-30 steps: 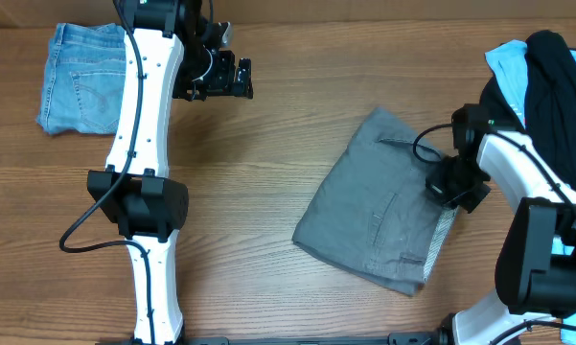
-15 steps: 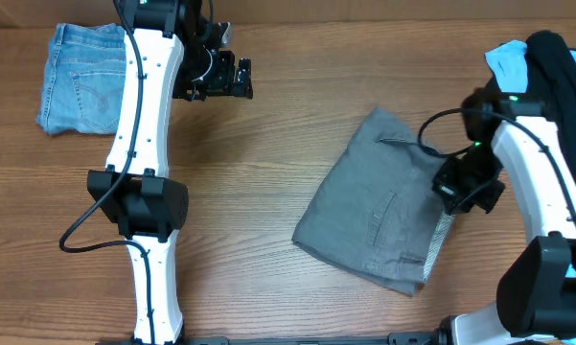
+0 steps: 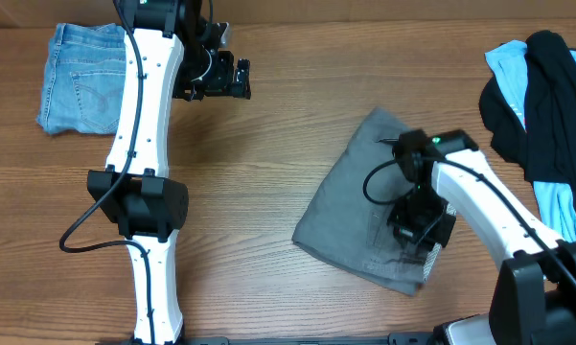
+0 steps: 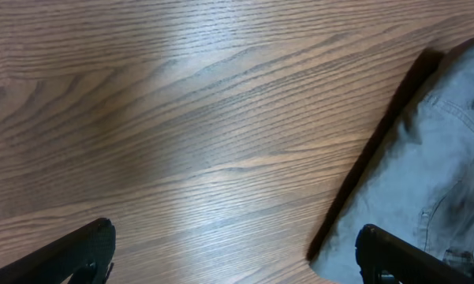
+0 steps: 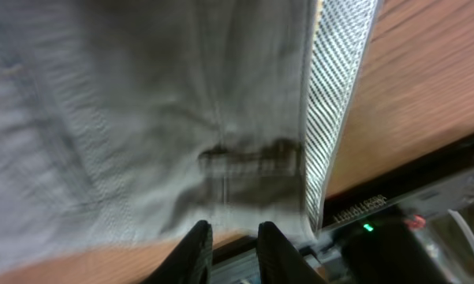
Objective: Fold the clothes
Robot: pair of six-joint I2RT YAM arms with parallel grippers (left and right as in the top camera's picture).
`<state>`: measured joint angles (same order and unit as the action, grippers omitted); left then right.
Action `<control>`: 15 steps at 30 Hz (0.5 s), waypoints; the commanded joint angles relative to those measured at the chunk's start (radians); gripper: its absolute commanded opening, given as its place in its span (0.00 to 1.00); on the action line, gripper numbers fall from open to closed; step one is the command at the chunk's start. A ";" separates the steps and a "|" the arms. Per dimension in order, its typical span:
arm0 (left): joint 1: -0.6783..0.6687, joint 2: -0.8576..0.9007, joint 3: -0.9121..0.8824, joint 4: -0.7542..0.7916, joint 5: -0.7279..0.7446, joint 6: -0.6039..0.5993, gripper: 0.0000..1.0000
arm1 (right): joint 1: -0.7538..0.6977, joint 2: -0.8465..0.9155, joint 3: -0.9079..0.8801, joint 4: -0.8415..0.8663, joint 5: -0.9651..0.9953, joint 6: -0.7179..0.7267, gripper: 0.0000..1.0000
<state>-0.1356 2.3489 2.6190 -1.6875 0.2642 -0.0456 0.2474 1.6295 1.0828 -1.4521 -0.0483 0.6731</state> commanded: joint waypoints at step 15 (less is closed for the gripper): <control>0.002 -0.015 -0.006 -0.002 -0.003 0.024 1.00 | -0.008 -0.072 -0.245 0.178 -0.053 0.217 0.10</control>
<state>-0.1356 2.3489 2.6190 -1.6875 0.2600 -0.0456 0.2420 1.6215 0.8047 -1.2617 -0.1139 0.8459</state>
